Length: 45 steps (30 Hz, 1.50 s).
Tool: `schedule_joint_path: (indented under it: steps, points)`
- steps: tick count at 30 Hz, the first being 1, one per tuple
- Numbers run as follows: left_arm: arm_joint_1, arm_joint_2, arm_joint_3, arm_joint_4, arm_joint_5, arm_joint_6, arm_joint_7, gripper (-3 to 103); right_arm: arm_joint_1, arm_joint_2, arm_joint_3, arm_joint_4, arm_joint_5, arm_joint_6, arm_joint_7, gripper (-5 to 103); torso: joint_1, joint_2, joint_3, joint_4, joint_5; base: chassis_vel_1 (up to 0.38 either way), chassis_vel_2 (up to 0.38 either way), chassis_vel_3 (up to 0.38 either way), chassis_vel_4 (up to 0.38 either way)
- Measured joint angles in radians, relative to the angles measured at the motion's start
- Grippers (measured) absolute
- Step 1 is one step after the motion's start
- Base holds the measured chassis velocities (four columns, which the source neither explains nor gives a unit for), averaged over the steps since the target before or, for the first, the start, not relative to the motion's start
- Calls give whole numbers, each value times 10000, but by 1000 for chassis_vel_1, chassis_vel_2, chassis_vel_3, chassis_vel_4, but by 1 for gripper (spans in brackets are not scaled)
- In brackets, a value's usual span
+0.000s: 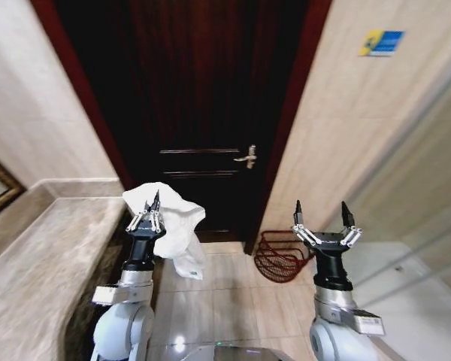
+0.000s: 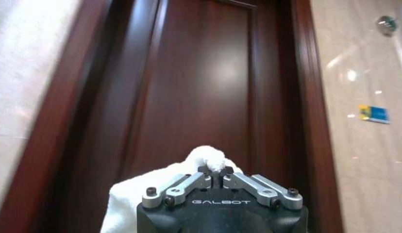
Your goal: Discard the used towel into the hamper.
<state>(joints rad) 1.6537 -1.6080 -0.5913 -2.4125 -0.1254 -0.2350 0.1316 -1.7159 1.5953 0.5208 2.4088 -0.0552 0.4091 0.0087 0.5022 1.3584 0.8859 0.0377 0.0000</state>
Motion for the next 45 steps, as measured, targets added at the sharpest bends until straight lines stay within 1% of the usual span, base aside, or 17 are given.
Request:
schedule_joint_path:
  steps: [12, 14, 18, 25, 30, 40, 43, 45]
  points:
    - [31, 0, 32, 3, -79, 69, 2, 4, 16, 0, -8, 70, 7, -36, 17, 100, 0, 0, 0, 1, 0, -117, -127, -124, -120]
    - [17, 0, 22, 40, -88, 65, 2, 4, 4, 0, 48, 104, -132, -141, 121, 100, 0, 0, 0, 0, 0, -120, -109, -138, -130]
    - [37, 0, 23, 31, -209, 49, -10, 4, 5, 34, 60, 108, -237, -114, 206, 100, -1, 1, -1, 0, 0, -129, -125, -140, -135]
    - [47, 0, -54, 1, -277, 49, -35, 4, -28, 118, -61, 121, -383, -89, 199, 100, 0, 0, 0, 1, -1, -120, -134, -118, -119]
    - [58, 0, -54, 94, -267, 35, -41, 4, -68, 122, -78, 138, -512, -232, 201, 100, 0, 0, 0, 0, 0, -117, -116, -137, -123]
    - [62, 0, -37, 236, -225, -26, 50, 4, -73, 127, -99, 161, -529, -285, 204, 100, -1, 2, 0, 1, 0, -112, -122, -125, -114]
    - [57, 0, -85, 358, -278, -179, 277, 4, -99, 130, -158, 160, -531, -262, 182, 100, 0, 2, 0, 0, 0, -120, -123, -133, -115]
    - [54, 0, -90, 385, -283, -218, 296, 4, -104, 131, -173, 161, -532, -248, 176, 100, 0, 2, 0, 0, 0, -114, -134, -143, -100]
